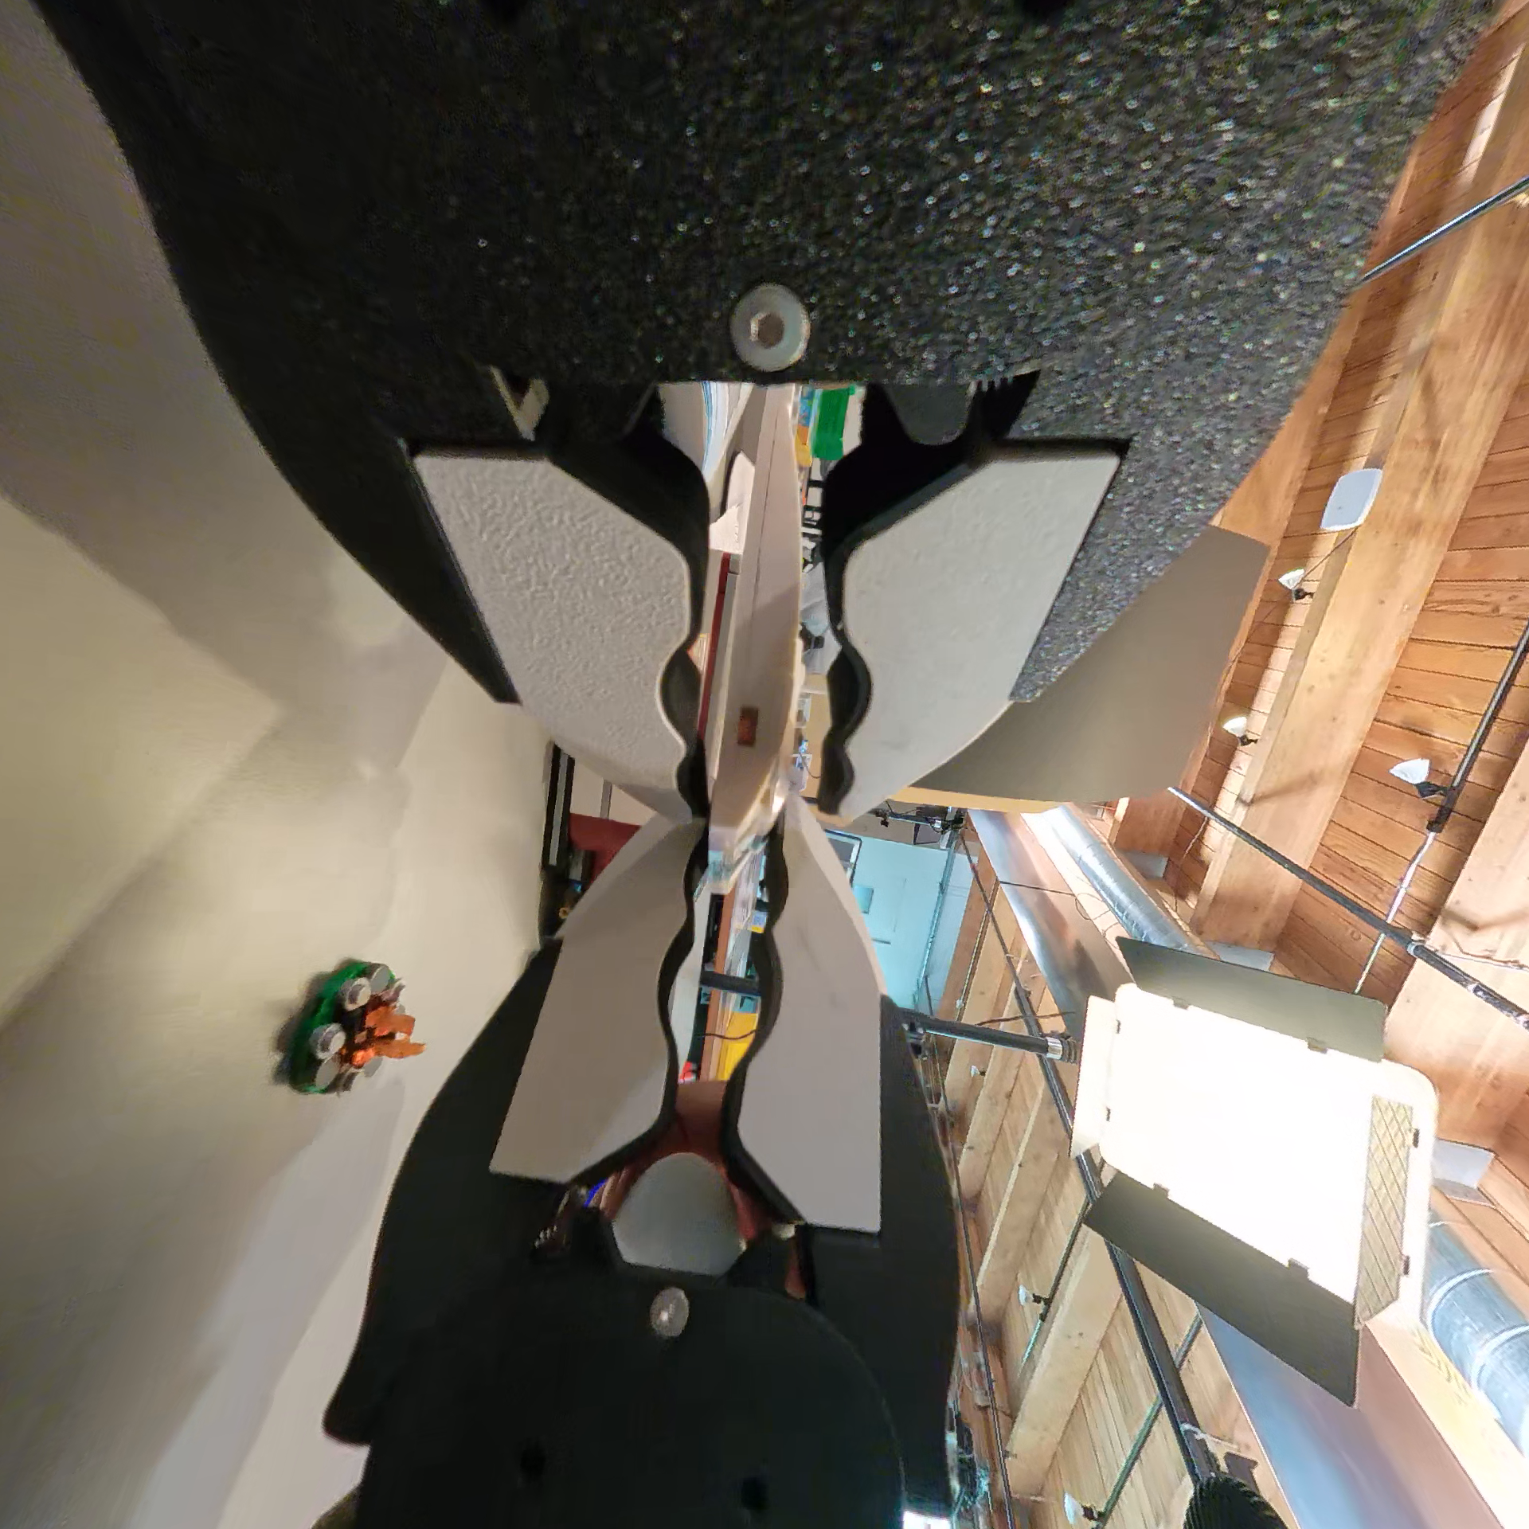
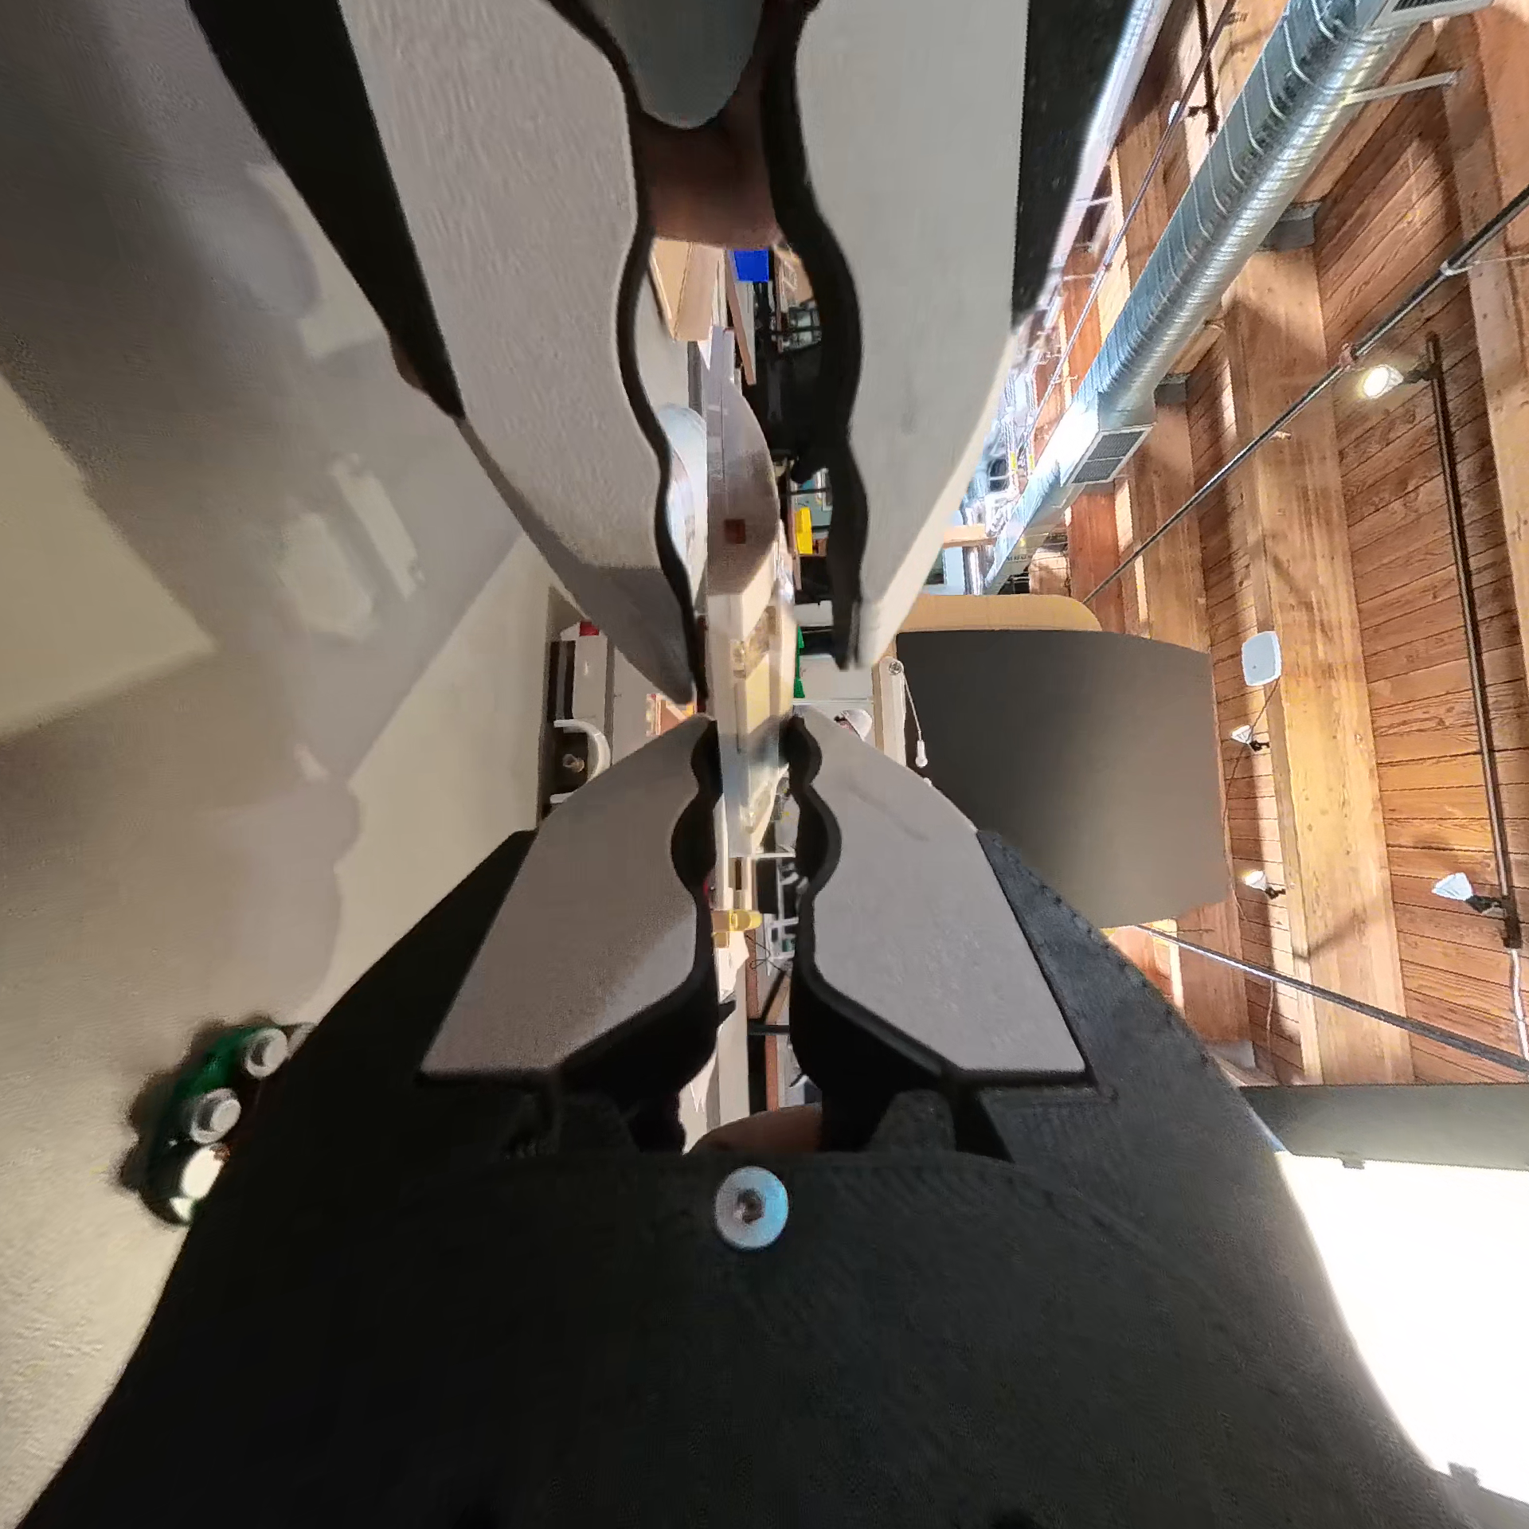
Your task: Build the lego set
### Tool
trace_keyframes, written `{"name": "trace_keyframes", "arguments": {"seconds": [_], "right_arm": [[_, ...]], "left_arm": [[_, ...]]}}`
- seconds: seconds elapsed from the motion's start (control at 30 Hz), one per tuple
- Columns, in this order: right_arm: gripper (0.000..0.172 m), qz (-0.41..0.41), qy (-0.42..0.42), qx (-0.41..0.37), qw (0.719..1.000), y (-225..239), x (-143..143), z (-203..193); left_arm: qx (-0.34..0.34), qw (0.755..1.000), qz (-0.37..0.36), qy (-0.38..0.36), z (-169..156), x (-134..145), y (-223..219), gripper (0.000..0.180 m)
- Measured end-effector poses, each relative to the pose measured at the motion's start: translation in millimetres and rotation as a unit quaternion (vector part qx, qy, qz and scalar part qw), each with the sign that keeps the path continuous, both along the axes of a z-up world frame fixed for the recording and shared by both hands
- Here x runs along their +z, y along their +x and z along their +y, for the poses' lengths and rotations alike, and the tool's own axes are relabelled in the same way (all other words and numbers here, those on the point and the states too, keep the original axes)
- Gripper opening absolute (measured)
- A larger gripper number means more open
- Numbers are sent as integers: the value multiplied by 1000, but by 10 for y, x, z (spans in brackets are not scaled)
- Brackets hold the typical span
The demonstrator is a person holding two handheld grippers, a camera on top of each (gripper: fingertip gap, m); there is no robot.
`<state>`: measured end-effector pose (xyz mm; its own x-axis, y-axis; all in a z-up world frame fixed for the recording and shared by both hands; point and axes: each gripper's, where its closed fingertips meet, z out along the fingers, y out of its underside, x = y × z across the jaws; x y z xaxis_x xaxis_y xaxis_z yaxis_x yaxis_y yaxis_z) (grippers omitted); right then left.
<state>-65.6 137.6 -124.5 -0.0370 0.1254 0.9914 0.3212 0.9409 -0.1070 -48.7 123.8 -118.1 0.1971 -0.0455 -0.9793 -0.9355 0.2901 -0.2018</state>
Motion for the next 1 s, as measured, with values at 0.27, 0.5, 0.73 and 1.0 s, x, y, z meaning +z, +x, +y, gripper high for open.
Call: {"name": "trace_keyframes", "arguments": {"seconds": [0.27, 0.5, 0.73, 1.0], "right_arm": [[15, 4, 1, 0, 1000, 0, 32, -27], [15, 2, -5, 7, 1000, 0, 24, -41], [15, -4, -6, 8, 1000, -7, -10, -39], [15, 3, -20, 20, 1000, -11, 1, -63]], "left_arm": [[3, 1000, -2, -4, 4, 1, 9, 16], [-11, 1000, -18, -21, -11, -3, 11, 16], [-16, 999, -16, -29, -11, -32, 15, 15], [-24, 999, -20, -31, -41, -12, 9, 15]]}}
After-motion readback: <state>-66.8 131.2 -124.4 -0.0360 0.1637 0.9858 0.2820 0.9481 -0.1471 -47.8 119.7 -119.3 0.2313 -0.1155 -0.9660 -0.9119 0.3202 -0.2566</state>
